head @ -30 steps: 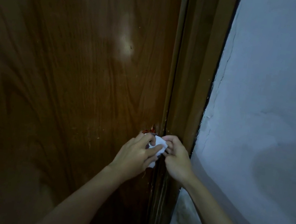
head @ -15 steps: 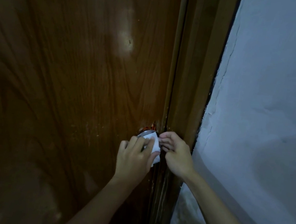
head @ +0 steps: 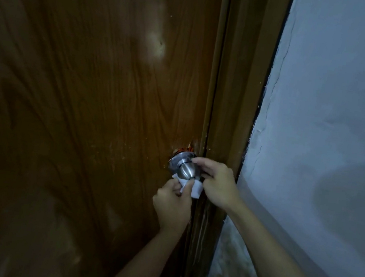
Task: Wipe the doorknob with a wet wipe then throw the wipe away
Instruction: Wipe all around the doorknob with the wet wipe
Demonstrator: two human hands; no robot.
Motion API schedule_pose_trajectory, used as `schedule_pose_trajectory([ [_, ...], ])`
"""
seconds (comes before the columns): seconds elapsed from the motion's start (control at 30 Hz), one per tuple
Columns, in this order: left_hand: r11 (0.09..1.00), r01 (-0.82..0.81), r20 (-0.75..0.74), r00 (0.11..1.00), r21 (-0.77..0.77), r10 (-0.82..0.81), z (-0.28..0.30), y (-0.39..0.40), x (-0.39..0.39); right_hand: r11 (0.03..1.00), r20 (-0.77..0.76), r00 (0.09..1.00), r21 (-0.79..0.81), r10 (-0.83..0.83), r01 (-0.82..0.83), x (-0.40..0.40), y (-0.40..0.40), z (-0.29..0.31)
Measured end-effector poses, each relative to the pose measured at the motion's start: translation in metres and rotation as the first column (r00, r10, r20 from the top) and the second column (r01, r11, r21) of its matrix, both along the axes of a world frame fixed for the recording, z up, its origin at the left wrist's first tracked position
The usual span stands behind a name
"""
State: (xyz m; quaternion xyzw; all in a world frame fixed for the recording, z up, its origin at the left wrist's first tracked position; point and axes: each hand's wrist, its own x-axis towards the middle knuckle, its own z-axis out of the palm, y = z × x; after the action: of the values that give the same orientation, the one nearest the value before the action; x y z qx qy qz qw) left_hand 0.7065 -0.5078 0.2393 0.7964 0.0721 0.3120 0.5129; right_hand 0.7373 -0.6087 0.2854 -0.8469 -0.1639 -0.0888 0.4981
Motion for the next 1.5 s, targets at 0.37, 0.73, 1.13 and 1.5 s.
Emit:
schedule_pose_trajectory([
  [0.37,0.766,0.095,-0.174,0.949,-0.636,-0.262,0.010,0.001,0.001,0.967,0.073,0.997,-0.255,-0.002,0.020,-0.007,0.002,0.015],
  [0.73,0.535,0.207,-0.074,0.887,-0.819,-0.456,0.017,-0.006,0.004,0.970,0.027,0.999,-0.239,-0.042,0.047,-0.004,0.005,0.018],
  [1.13,0.880,0.010,-0.029,0.999,-0.476,-0.027,0.005,0.006,-0.004,0.974,0.031,0.997,-0.213,-0.076,0.081,-0.004,0.005,0.015],
  [1.5,0.768,0.022,0.222,0.952,0.640,-0.212,0.003,0.040,0.015,1.000,-0.098,0.995,0.001,-0.002,0.003,-0.002,-0.007,0.015],
])
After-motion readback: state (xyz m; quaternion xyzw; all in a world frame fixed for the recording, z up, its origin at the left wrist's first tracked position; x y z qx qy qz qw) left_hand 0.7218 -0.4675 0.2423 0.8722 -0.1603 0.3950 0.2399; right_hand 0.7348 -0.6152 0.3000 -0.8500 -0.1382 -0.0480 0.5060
